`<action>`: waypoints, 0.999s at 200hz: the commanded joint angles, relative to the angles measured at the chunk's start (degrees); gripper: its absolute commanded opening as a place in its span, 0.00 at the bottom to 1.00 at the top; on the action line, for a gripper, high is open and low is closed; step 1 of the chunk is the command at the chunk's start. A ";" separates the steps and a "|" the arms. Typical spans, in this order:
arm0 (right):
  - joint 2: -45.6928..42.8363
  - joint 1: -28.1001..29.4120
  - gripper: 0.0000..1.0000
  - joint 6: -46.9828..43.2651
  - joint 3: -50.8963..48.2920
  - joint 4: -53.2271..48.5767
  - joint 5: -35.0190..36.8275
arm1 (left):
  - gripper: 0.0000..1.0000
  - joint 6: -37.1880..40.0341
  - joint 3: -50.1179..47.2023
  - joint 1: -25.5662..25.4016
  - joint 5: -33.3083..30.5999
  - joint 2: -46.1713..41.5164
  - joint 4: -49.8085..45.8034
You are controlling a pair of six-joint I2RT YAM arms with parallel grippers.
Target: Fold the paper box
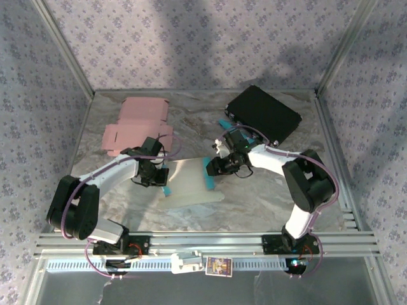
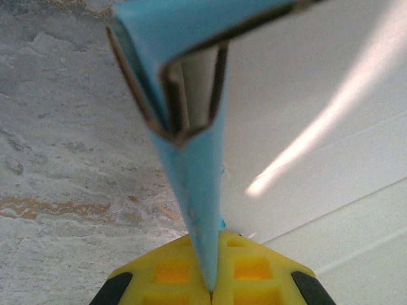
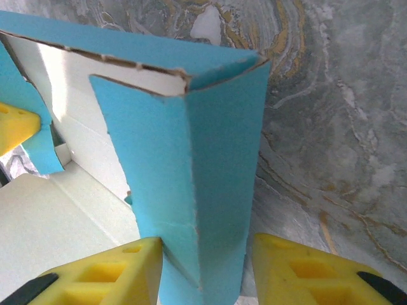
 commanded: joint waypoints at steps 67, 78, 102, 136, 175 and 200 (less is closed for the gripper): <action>3.28 3.13 0.39 -1.28 5.97 -8.98 11.36 | 0.00 -0.03 2.02 -2.07 -3.06 -0.96 -2.50; 3.57 4.00 0.37 -1.21 6.83 -10.49 14.19 | 0.00 -0.50 2.66 -2.75 -4.48 -1.40 -3.17; 3.82 5.75 0.31 -0.37 7.80 -12.50 19.27 | 0.00 -2.17 3.12 -3.97 -7.18 -2.98 -3.82; 2.90 7.66 0.20 0.81 7.88 -12.89 23.55 | 0.00 -4.60 2.49 -5.10 -9.19 -5.77 -4.15; 1.54 10.14 0.06 3.83 9.08 -15.45 33.56 | 0.00 -8.07 1.60 -7.30 -9.85 -8.37 -3.18; 2.06 11.45 0.01 6.39 10.16 -17.76 38.10 | 0.00 -9.51 1.48 -9.28 -10.97 -8.74 -2.45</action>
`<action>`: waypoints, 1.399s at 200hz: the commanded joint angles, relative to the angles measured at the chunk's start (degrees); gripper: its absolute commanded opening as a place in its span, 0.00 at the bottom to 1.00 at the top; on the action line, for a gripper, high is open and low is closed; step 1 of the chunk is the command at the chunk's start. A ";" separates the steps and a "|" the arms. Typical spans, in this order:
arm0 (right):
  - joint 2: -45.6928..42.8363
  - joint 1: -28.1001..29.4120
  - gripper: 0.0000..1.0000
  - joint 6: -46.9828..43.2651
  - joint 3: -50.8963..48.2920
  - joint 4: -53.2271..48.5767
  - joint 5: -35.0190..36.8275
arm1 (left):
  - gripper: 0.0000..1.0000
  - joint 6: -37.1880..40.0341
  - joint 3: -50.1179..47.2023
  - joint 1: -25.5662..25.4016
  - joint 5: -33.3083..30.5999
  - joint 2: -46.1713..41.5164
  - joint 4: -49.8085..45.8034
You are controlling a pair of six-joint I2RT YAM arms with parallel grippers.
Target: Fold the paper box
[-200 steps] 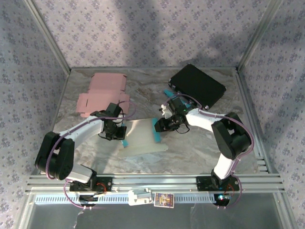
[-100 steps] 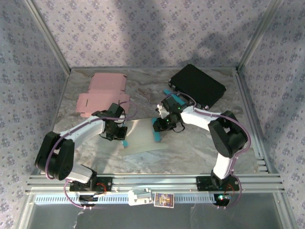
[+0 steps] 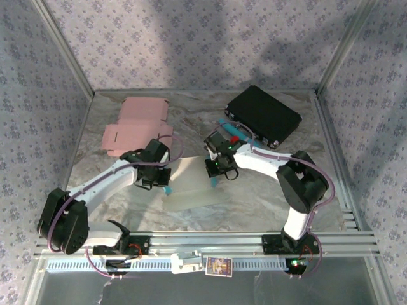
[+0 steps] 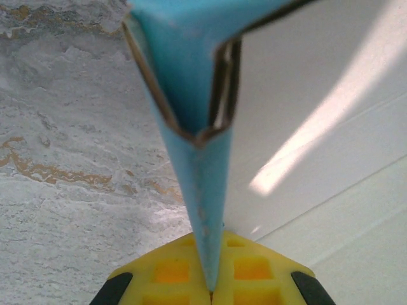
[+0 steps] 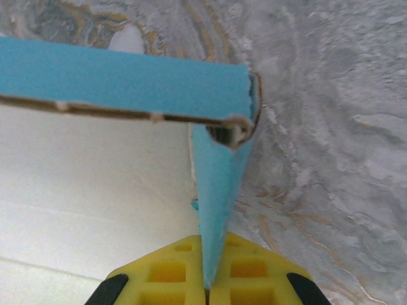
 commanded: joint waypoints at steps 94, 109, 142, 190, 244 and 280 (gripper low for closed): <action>5.07 5.79 0.00 10.63 10.65 -22.66 24.18 | 0.00 -5.78 -0.55 -3.05 -2.48 -0.20 4.24; 4.07 6.02 0.00 10.39 9.31 -20.62 22.08 | 0.00 -6.24 -0.98 -3.06 -1.98 -0.19 5.25; 3.45 3.06 0.08 9.01 6.34 -14.49 15.90 | 0.00 -5.85 -1.96 -3.11 -1.00 1.08 6.11; 4.20 0.88 0.20 5.54 6.78 -10.93 11.75 | 0.00 -4.61 -1.91 -3.17 -1.07 2.79 6.01; 4.69 -0.25 0.28 4.83 6.72 -9.01 9.83 | 0.00 -4.12 -1.33 -3.19 -1.24 3.77 5.86; 5.47 -0.42 0.27 4.52 7.15 -8.64 8.82 | 0.00 -4.03 -1.11 -3.19 -1.18 3.88 5.75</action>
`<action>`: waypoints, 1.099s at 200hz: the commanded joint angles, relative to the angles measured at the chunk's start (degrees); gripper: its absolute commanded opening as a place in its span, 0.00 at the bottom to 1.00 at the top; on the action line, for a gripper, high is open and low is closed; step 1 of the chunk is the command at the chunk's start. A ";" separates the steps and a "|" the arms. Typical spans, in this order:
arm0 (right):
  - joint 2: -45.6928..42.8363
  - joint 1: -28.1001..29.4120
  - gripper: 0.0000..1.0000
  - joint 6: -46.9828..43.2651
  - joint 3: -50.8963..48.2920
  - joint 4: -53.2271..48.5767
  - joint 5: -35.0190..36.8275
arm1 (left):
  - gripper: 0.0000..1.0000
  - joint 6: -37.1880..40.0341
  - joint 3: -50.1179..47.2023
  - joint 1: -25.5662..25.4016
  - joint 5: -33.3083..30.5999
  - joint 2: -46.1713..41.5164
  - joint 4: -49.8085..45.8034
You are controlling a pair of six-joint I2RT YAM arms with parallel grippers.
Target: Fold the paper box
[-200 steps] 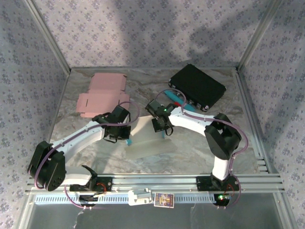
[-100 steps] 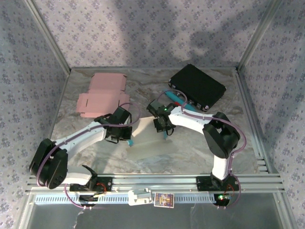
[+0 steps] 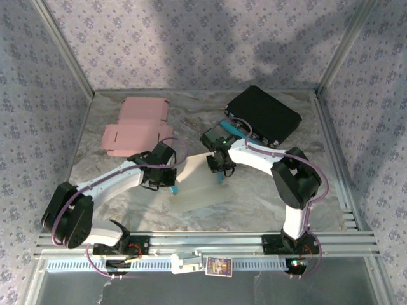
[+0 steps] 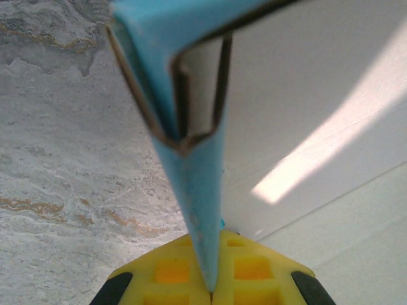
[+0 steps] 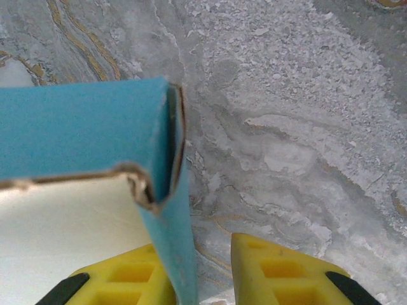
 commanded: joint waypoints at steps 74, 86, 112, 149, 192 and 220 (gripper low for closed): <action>3.07 2.39 0.00 6.03 4.04 -10.84 15.61 | 0.00 0.02 1.86 -0.53 -2.09 0.40 -2.36; 4.11 3.64 0.00 7.90 5.83 -14.33 18.93 | 0.00 -0.46 1.82 -0.66 -2.19 0.40 -2.10; 7.74 5.34 0.00 13.21 10.41 -22.72 23.76 | 0.00 -1.98 1.68 -0.92 -2.29 0.74 -1.33; 9.07 5.97 0.00 13.65 11.51 -24.07 23.19 | 0.00 -2.76 1.68 -1.08 -2.04 1.14 -0.84; 8.11 4.92 0.00 12.92 11.05 -22.20 19.81 | 0.00 -3.97 1.44 -1.06 -0.94 1.51 0.19; 9.30 5.10 0.00 10.65 12.24 -22.94 18.29 | 0.00 -4.69 1.46 -1.10 -0.83 2.15 0.45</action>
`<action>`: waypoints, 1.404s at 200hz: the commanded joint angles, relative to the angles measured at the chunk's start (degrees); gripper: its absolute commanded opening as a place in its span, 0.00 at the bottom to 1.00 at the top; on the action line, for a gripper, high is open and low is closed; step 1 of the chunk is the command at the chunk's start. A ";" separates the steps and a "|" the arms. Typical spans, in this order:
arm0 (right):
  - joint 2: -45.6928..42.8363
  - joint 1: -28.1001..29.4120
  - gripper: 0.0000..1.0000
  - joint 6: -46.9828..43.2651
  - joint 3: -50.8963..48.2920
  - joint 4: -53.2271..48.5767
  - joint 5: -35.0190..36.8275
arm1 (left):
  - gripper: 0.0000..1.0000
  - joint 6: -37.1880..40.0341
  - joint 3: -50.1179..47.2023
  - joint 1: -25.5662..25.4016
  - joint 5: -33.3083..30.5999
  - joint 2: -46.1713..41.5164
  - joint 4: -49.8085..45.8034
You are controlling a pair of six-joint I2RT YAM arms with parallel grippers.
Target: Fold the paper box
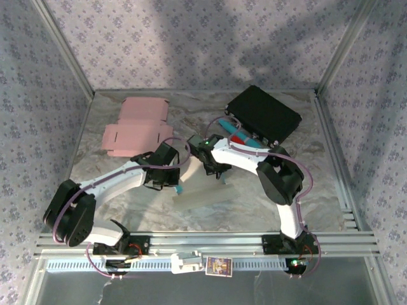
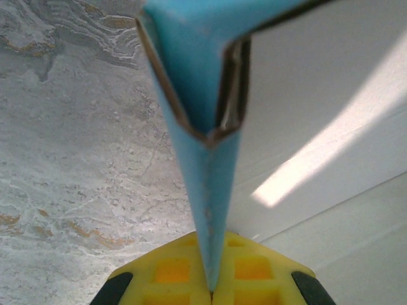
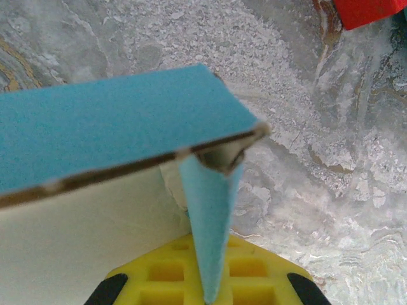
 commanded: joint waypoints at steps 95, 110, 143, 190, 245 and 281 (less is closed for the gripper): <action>-4.75 -0.79 0.00 -5.16 -7.19 2.41 -1.19 | 0.27 -3.46 -0.44 1.87 -2.12 2.76 1.60; -5.50 -0.74 0.00 -5.10 -7.87 3.14 -1.17 | 0.28 -3.62 -0.49 1.92 -1.96 2.30 2.68; -6.04 -0.61 0.00 -5.16 -8.32 4.18 -1.35 | 0.30 -4.06 -0.88 1.69 -1.87 1.82 4.20; -6.48 -0.46 0.00 -5.96 -9.40 5.54 -2.39 | 0.35 -2.81 -3.46 4.73 1.30 -0.86 9.81; -6.13 -1.30 0.00 -6.27 -9.78 6.29 -3.46 | 0.31 -0.71 -3.67 7.73 9.19 0.78 12.99; -6.40 -1.44 0.00 -6.29 -9.91 6.65 -3.91 | 0.32 -0.72 -3.91 7.81 9.50 1.58 13.10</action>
